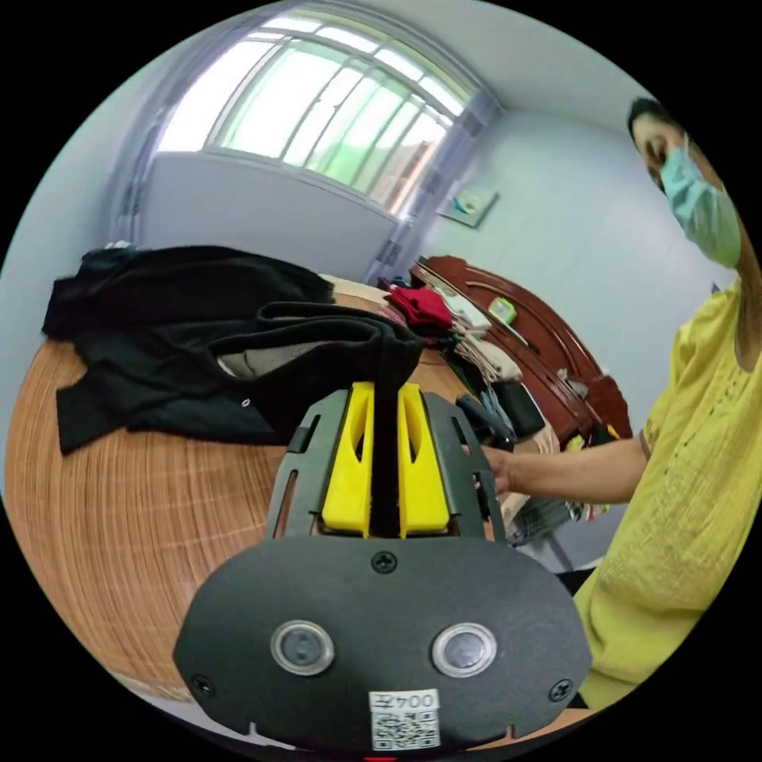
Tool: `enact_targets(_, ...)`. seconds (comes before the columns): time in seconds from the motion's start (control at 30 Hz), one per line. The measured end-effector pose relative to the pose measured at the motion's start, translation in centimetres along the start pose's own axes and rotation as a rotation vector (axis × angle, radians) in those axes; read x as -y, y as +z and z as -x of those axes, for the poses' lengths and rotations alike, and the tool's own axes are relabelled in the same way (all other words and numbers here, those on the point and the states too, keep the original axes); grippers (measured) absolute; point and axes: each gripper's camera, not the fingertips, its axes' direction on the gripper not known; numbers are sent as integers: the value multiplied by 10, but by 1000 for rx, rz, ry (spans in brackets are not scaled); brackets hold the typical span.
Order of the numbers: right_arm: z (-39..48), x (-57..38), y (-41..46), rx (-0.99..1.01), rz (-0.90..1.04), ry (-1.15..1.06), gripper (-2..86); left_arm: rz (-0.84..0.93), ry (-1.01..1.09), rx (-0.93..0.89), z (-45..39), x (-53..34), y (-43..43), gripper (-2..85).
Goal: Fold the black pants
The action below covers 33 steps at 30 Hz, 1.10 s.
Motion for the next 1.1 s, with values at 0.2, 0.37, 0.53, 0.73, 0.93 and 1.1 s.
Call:
enact_targets(0.2, -69, -32, -96, 496, -147, 120, 110, 114, 310, -26, -132, 57, 57, 17)
enact_targets(0.37, -116, -70, -166, 899, -215, 123, 190, 243, 520, -29, -249, 71, 137, 19)
enact_targets(0.53, -134, -84, -208, 781, -167, 83, 200, 372, 651, 46, -331, 43, 226, 20)
enact_targets(0.73, -168, -80, -202, 417, 53, 215, 165, 602, 870, 141, -401, -25, 332, 29)
enact_targets(0.93, -157, -88, -186, 97, 129, 245, 71, 665, 984, 231, -445, -56, 354, 78)
enact_targets(1.1, -65, -109, -211, -185, -65, -231, 61, 560, 831, 183, -447, -15, 313, 113)
